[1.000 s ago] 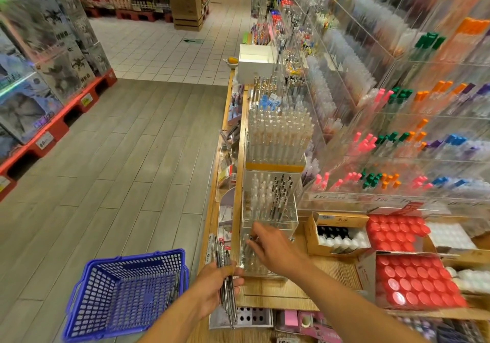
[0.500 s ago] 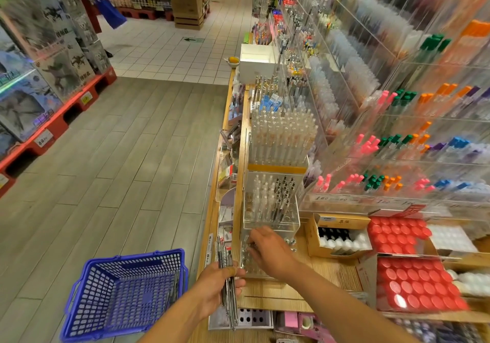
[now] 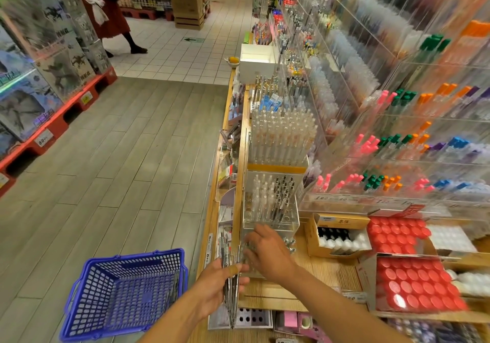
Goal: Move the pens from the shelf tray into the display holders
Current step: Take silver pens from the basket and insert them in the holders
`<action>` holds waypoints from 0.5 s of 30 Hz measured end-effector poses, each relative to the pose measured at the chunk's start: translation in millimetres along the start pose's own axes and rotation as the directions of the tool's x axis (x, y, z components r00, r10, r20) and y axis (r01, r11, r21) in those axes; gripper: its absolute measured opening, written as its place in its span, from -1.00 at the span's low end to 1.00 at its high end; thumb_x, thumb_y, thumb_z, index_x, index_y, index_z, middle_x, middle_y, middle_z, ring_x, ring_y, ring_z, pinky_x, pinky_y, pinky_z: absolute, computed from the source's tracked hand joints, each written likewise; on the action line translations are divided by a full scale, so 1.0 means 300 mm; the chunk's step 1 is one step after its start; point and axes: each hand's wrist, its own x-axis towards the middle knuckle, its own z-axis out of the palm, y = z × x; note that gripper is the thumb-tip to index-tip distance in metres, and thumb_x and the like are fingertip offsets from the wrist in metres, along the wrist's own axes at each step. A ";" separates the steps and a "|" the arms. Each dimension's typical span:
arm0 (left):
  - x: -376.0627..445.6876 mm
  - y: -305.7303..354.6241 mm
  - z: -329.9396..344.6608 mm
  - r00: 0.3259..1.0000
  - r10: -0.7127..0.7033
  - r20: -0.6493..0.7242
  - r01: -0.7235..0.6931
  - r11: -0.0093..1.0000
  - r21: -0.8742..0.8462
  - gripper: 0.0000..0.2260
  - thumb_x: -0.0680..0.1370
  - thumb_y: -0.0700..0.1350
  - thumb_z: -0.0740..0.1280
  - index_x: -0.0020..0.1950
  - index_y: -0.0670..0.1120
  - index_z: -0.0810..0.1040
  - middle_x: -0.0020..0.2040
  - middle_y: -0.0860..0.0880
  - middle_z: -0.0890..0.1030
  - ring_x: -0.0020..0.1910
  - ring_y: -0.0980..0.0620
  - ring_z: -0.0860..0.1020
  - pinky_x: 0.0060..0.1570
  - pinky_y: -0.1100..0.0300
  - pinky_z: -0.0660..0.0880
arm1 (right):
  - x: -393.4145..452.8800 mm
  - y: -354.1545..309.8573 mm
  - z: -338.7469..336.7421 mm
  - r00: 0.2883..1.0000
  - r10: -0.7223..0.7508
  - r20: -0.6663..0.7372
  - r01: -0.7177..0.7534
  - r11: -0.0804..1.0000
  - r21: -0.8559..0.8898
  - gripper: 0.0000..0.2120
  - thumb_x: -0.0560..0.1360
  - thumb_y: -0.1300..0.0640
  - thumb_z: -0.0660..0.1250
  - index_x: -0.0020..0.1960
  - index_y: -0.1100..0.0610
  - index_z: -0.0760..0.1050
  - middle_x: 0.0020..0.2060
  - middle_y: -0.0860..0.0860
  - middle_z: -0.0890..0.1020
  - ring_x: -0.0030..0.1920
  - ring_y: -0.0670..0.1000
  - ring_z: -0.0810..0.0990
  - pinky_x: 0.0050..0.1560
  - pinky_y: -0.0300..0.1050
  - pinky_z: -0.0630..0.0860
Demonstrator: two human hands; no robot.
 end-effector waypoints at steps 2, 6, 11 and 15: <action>-0.003 0.001 0.003 0.999 -0.003 0.035 0.002 1.000 0.003 -0.69 0.54 -0.27 0.37 0.27 -0.26 0.46 0.06 -0.25 0.69 -0.07 -0.18 0.69 -0.20 0.02 0.64 | -0.026 0.002 -0.015 0.985 0.159 0.063 -0.168 0.966 0.198 -0.83 0.56 0.05 0.32 0.09 0.09 0.60 -0.05 -0.04 0.57 0.00 -0.10 0.47 0.04 -0.20 0.41; -0.010 -0.001 0.022 0.992 -0.021 0.125 0.014 0.998 0.059 -0.66 0.52 -0.22 0.41 0.28 -0.20 0.51 0.10 -0.22 0.69 0.01 -0.17 0.69 -0.14 0.08 0.61 | -0.082 0.007 -0.064 0.909 0.284 0.304 -0.413 0.704 0.578 -0.89 0.56 0.06 0.37 -0.11 0.05 0.60 -0.31 -0.15 0.59 -0.33 -0.29 0.49 -0.23 -0.34 0.39; 0.001 -0.015 0.069 0.983 -0.046 0.176 0.029 0.995 0.098 -0.60 0.48 -0.15 0.46 0.28 -0.19 0.50 0.12 -0.22 0.68 0.03 -0.18 0.68 -0.01 0.01 0.63 | -0.144 0.021 -0.085 0.847 0.359 0.392 -0.522 0.424 0.740 -0.85 0.54 0.15 0.40 -0.07 0.25 0.55 -0.29 -0.02 0.60 -0.29 -0.14 0.61 -0.23 -0.32 0.50; 0.015 -0.017 0.091 0.984 -0.058 0.171 0.042 0.994 0.096 -0.56 0.47 -0.09 0.48 0.28 -0.20 0.48 0.11 -0.19 0.69 0.07 -0.21 0.67 0.15 -0.17 0.57 | -0.173 0.070 -0.106 0.795 0.478 0.373 -0.552 0.318 0.771 -0.94 0.56 0.19 0.33 -0.07 0.17 0.51 -0.30 -0.02 0.62 -0.28 -0.08 0.57 -0.23 -0.26 0.49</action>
